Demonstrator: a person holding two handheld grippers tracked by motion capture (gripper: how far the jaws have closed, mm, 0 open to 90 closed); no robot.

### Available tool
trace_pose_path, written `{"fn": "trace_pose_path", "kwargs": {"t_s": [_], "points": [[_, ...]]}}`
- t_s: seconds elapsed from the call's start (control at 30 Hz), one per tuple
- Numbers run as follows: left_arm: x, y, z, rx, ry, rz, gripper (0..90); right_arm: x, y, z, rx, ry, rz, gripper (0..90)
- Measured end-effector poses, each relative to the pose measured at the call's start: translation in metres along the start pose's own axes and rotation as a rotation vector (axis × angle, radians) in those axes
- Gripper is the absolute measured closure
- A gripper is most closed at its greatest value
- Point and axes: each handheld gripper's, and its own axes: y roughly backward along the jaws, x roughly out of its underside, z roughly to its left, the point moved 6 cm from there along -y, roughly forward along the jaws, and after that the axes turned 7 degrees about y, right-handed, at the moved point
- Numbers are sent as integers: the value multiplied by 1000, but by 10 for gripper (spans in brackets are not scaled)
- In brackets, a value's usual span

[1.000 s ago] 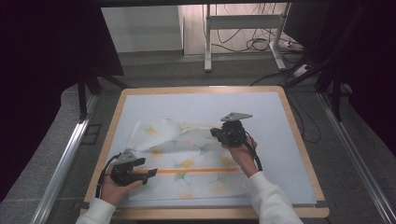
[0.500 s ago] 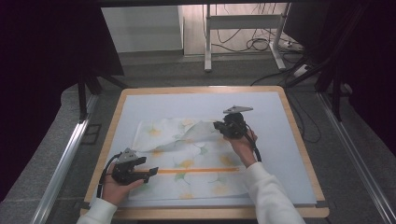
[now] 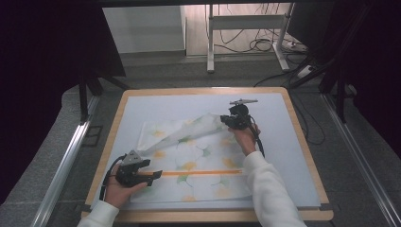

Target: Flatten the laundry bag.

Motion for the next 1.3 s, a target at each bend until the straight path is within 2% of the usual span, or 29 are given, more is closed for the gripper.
{"fn": "trace_pose_path", "kwargs": {"t_s": [0.4,0.67,0.87,0.93,0.97,1.0,1.1,1.2,1.3], "points": [[0,0,0,2,-2,1,293,-8,-6,-26,58,-54,-17,873],[0,1,0,5,-6,-3,292,-8,-7,-40,67,-85,-29,870],[0,2,0,7,-4,-8,293,-13,-12,-53,87,-64,-30,865],[0,2,1,5,-3,-9,293,-16,-14,-59,95,-57,-30,843],[1,2,1,4,-2,-8,293,-18,-16,-64,114,-61,-30,765],[1,2,2,3,-2,-7,293,-18,-16,-64,114,-61,-30,765],[1,2,2,3,0,-9,293,-23,-11,-76,207,-84,-71,566],[1,2,3,3,1,-9,293,-26,-5,-76,212,-89,-93,543],[0,3,3,2,1,-10,292,-27,9,-66,172,-63,-133,542]]}}
